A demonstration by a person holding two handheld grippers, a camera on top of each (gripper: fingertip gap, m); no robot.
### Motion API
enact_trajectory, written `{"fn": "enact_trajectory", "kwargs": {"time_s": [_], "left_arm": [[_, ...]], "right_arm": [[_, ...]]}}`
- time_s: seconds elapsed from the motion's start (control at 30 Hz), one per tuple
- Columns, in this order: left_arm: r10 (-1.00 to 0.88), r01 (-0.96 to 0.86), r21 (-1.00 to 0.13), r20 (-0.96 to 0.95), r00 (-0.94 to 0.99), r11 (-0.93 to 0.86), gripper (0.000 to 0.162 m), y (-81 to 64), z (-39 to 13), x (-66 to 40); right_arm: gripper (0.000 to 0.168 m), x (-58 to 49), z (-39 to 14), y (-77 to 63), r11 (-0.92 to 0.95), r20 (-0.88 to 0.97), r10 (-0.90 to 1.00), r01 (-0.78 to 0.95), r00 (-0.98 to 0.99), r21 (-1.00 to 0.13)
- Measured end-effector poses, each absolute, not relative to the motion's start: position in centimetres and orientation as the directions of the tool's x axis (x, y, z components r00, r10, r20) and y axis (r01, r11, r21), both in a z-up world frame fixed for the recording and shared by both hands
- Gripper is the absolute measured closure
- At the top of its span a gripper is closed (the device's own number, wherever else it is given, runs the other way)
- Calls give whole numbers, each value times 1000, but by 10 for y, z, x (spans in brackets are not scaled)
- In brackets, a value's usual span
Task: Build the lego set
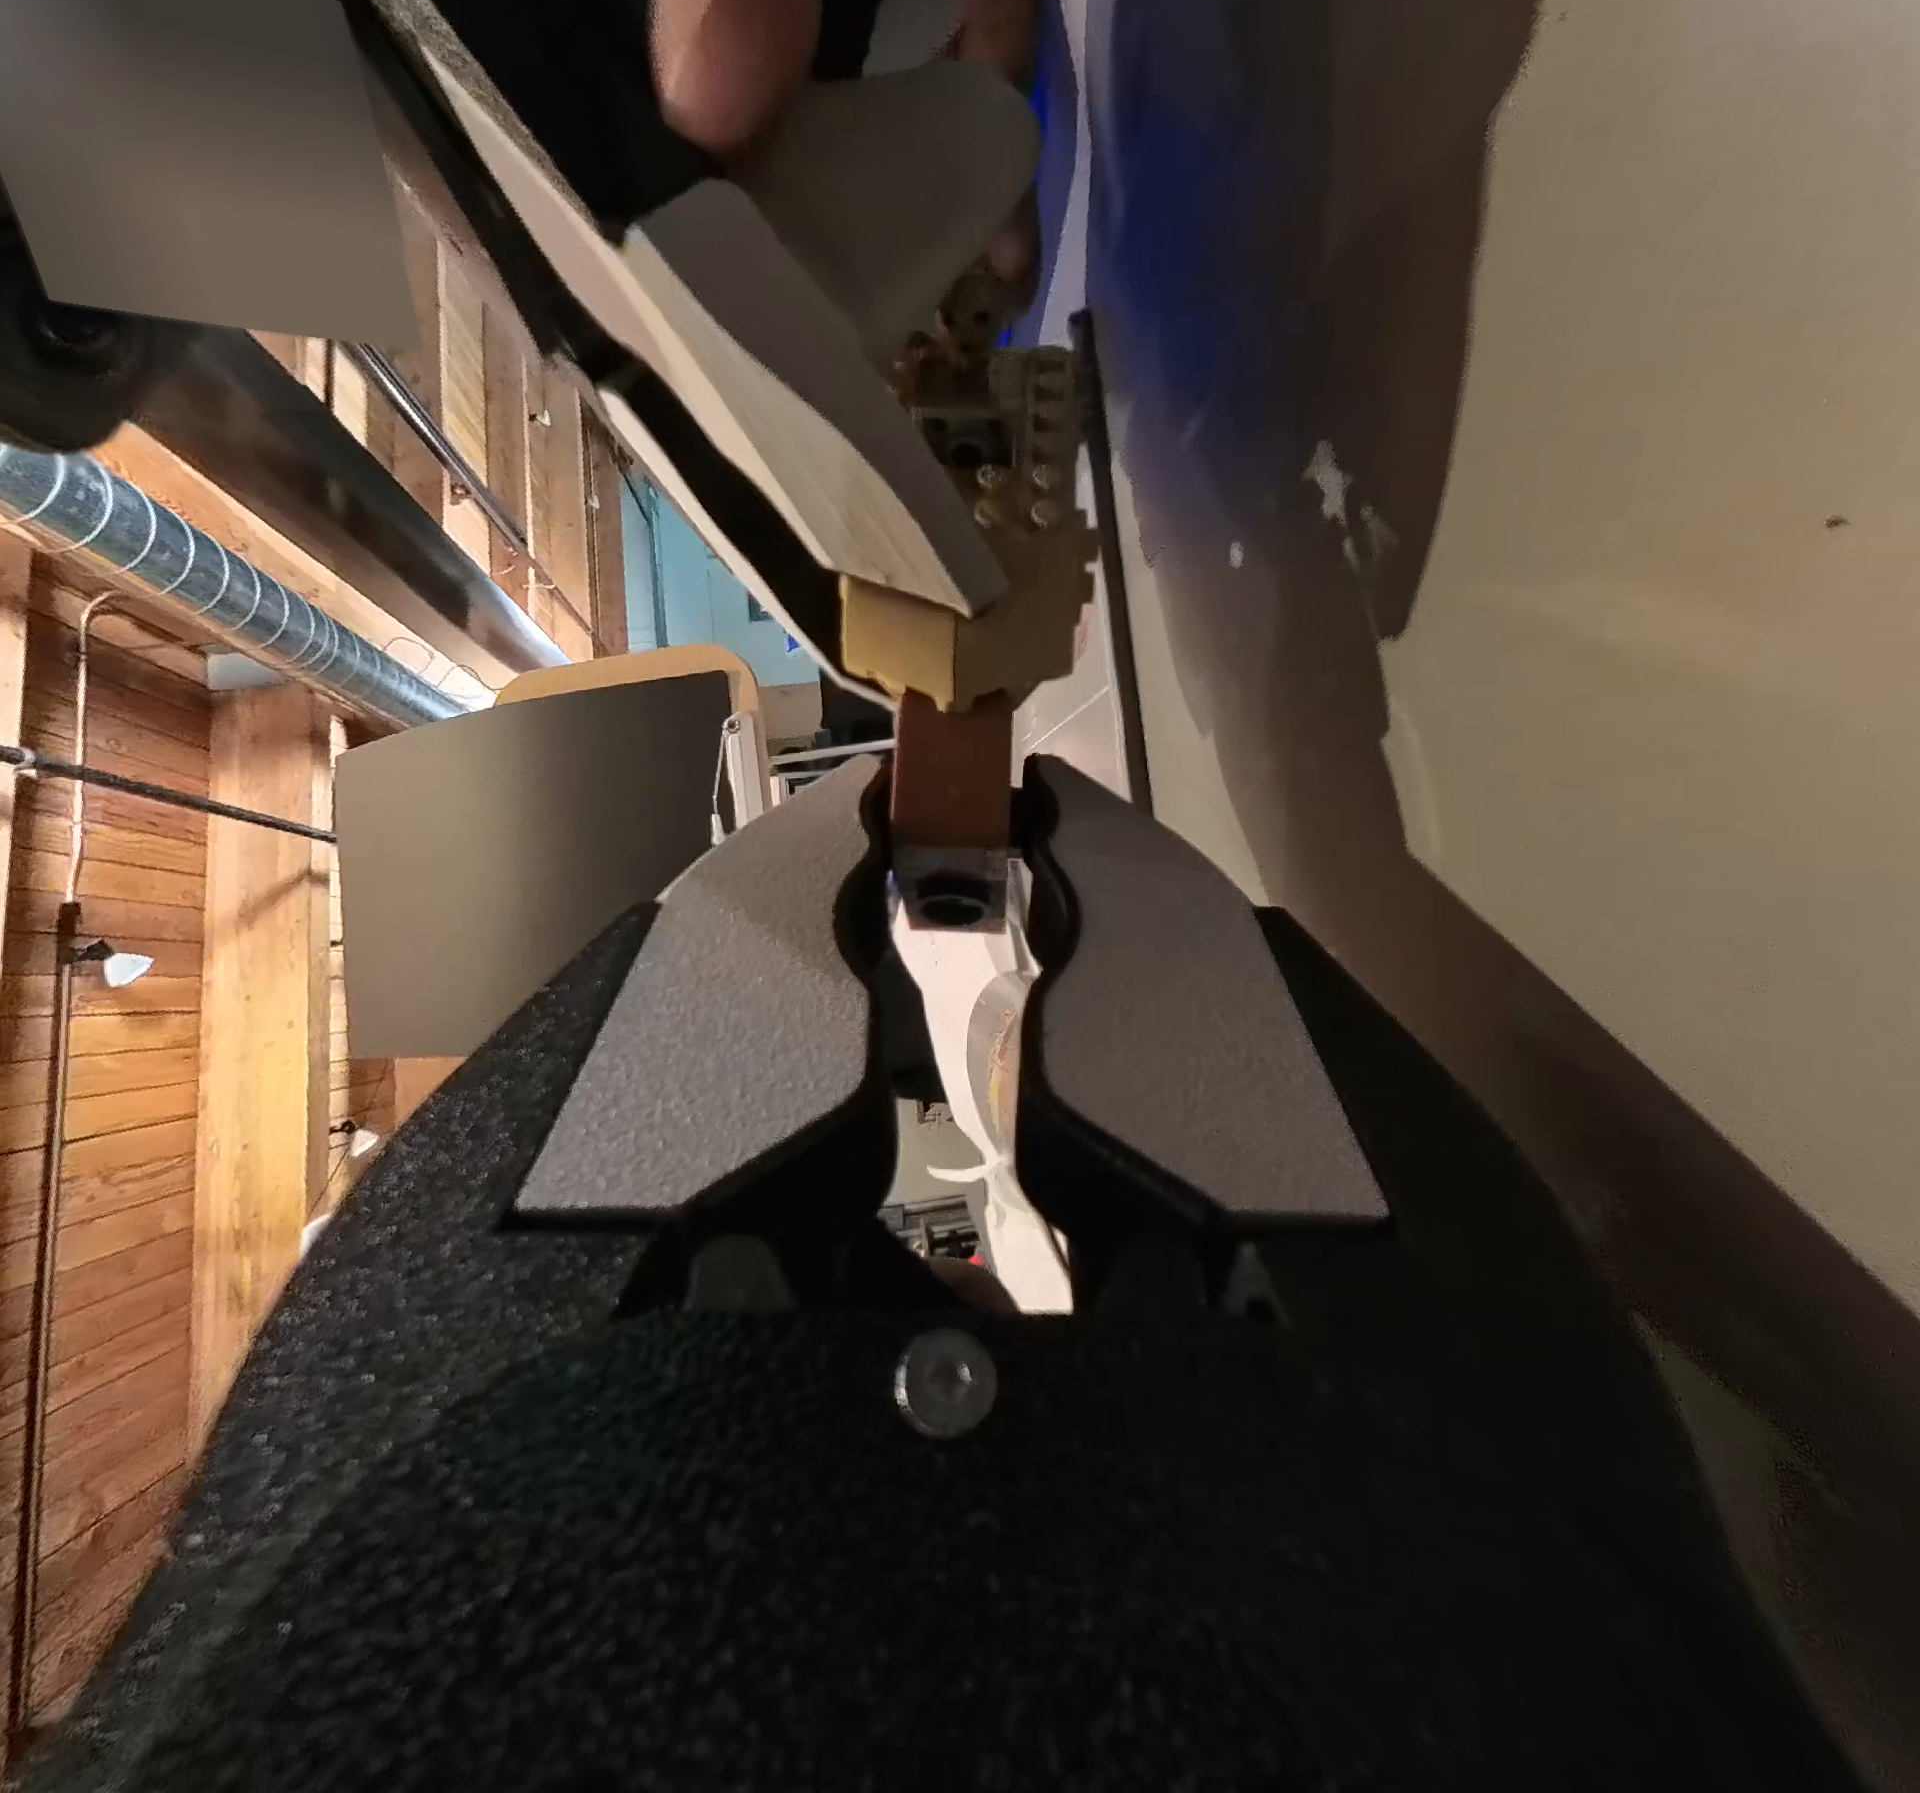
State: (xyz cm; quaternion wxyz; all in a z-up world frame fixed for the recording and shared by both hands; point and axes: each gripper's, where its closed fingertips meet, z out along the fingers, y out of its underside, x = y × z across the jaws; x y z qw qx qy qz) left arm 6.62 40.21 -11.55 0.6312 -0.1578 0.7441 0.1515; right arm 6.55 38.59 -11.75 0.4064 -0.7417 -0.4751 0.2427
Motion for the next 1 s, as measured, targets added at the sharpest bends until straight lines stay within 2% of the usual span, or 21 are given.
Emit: {"fn": "enact_trajectory", "kwargs": {"time_s": [0.3, 0.53, 1.0], "left_arm": [[-17, -422, 46, -989, -145, 905, 140, 402, -114, 65], [22, -415, 75, -991, -131, 907, 140, 399, -111, 65], [-3, -430, 54, -991, -132, 901, 140, 399, -111, 64]], "right_arm": [[110, 71, -118, 383, -248, -14, 902, 491, 432, -835], [118, 70, -118, 380, -276, -65, 905, 465, 420, -841], [119, 69, -118, 380, -275, -61, 906, 473, 419, -837]]}}
